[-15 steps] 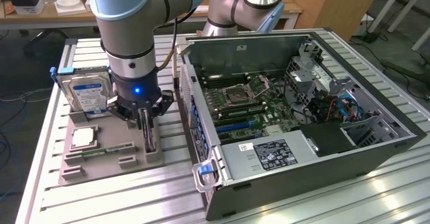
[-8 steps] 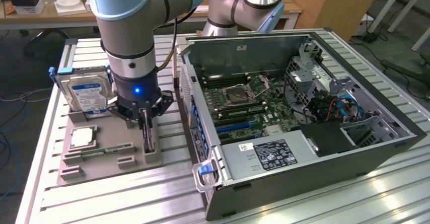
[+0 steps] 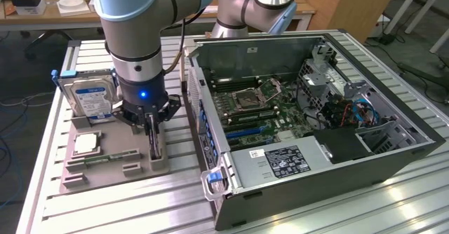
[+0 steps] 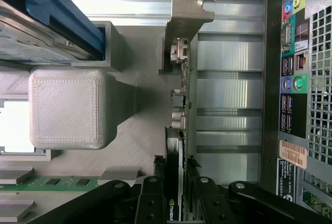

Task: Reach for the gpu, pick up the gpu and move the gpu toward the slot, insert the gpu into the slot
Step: 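Pick up the gpu and move the gpu toward the slot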

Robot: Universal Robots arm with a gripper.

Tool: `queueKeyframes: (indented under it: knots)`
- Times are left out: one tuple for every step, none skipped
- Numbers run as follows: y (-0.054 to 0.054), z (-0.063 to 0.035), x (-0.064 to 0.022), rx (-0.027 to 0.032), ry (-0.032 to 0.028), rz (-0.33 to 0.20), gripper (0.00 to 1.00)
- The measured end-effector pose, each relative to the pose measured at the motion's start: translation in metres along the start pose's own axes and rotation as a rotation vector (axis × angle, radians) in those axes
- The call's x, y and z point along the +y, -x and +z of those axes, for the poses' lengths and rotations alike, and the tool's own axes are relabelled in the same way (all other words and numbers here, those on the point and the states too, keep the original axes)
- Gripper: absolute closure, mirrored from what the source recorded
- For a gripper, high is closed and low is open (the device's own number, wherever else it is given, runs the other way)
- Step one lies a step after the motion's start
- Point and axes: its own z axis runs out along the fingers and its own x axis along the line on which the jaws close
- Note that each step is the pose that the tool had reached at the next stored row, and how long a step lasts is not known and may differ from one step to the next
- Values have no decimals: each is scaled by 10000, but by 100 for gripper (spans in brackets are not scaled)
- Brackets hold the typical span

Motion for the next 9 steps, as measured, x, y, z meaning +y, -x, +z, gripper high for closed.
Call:
queueKeyframes:
  knots:
    - [0,0,0,0,0,0,74]
    - [0,0,0,0,0,0,74]
    - [0,0,0,-1,0,0,74]
    - [0,-3,0,-3,3,-2,74]
    - [1,-16,1,-4,9,-5,74]
    - [0,-44,2,-2,19,-7,74]
    - [0,-69,3,0,27,-8,74]
    - [0,-80,3,-8,31,-9,74]
    - [0,-91,4,-13,32,-10,74]
